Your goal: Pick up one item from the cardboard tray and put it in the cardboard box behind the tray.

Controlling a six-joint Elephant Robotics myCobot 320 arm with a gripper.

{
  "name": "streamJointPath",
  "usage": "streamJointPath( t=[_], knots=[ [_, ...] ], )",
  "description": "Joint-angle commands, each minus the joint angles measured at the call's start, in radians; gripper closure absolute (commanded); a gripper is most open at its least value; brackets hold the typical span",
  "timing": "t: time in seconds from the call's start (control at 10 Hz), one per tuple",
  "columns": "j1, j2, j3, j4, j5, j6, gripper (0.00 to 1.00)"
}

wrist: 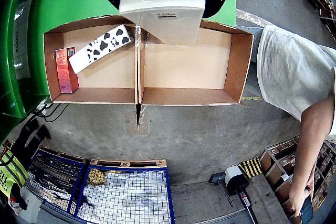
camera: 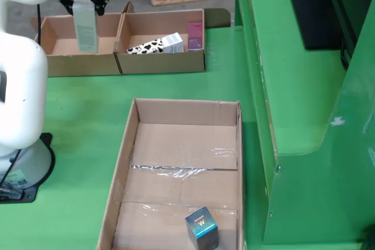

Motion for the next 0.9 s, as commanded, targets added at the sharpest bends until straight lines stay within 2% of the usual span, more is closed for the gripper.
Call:
streamJointPath(
  t=[0.0,0.6,0.8],
  knots=[
    [-0.007,0.028,0.026,0.013,0.011,-0.008,1.0],
    [-0.007,0.028,0.026,0.013,0.011,-0.008,1.0],
    [-0.007,0.028,0.026,0.013,0.011,-0.008,0.8]
  ],
)
